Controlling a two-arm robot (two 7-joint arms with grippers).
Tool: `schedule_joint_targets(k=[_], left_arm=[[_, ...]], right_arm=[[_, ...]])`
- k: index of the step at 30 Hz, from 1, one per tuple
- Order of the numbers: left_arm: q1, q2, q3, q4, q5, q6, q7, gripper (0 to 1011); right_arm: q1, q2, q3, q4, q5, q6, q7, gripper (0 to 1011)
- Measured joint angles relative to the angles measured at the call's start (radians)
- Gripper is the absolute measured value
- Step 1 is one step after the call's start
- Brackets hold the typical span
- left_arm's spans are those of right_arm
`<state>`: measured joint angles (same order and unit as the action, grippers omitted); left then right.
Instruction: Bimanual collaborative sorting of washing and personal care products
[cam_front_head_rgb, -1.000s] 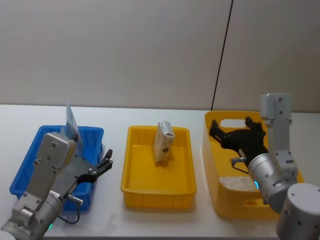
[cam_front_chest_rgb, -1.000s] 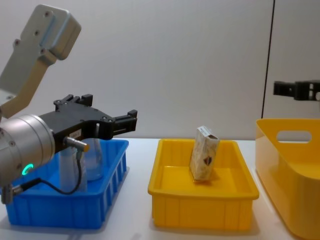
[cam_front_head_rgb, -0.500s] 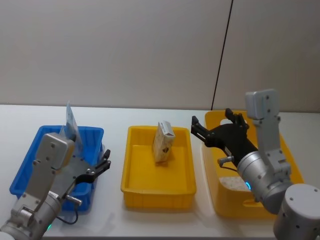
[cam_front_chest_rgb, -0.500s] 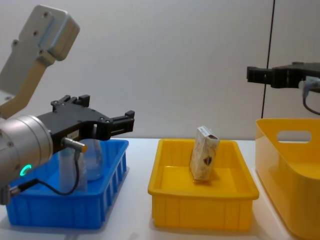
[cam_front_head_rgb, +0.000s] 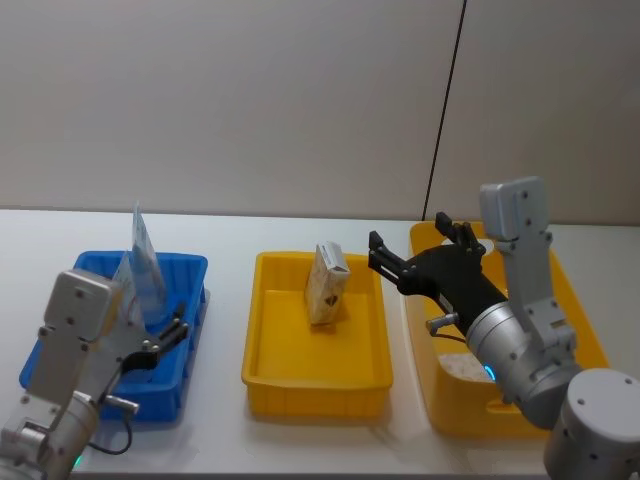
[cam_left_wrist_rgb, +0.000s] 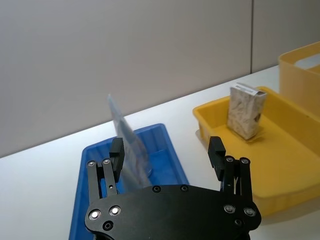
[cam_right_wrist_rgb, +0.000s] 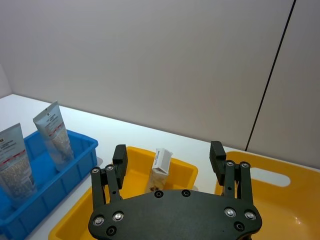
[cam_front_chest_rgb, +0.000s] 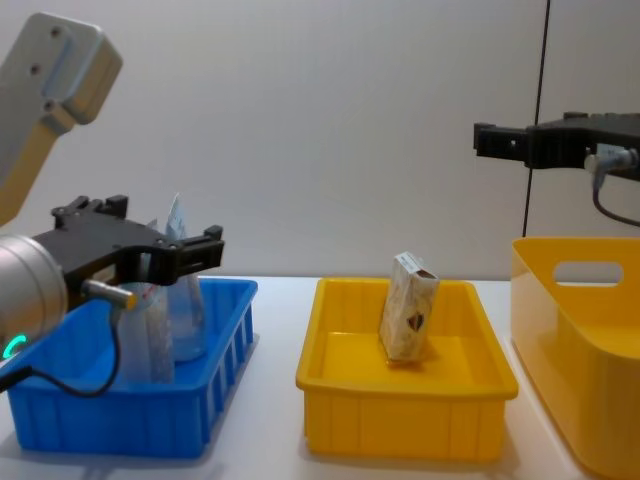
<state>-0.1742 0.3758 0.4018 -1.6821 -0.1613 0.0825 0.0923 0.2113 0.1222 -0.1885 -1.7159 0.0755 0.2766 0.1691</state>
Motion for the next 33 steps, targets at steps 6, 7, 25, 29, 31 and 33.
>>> schedule_joint_targets(k=[6,7,25,29,31,33], left_arm=[[0.021,-0.005,-0.024,-0.013,-0.003,0.035,0.024,1001],[0.022,-0.005,-0.026,-0.014,-0.005,0.039,0.026,1001],[0.002,-0.040,-0.074,0.060,-0.086,0.108,-0.028,1001],[-0.023,-0.050,-0.076,0.100,-0.095,0.110,-0.049,1001],[-0.036,-0.055,-0.076,0.118,-0.096,0.110,-0.055,1001],[-0.044,-0.058,-0.076,0.131,-0.096,0.110,-0.058,1001]], right_arm=[[0.000,0.002,-0.003,-0.002,0.001,-0.003,0.005,1002],[-0.001,0.002,-0.003,-0.002,0.001,-0.003,0.006,1002],[-0.001,0.004,-0.007,-0.005,0.001,-0.006,0.012,1002],[-0.001,0.005,-0.007,-0.005,0.001,-0.007,0.012,1002],[-0.001,0.005,-0.007,-0.005,0.001,-0.007,0.013,1002],[-0.001,0.005,-0.007,-0.006,0.001,-0.007,0.013,1002]])
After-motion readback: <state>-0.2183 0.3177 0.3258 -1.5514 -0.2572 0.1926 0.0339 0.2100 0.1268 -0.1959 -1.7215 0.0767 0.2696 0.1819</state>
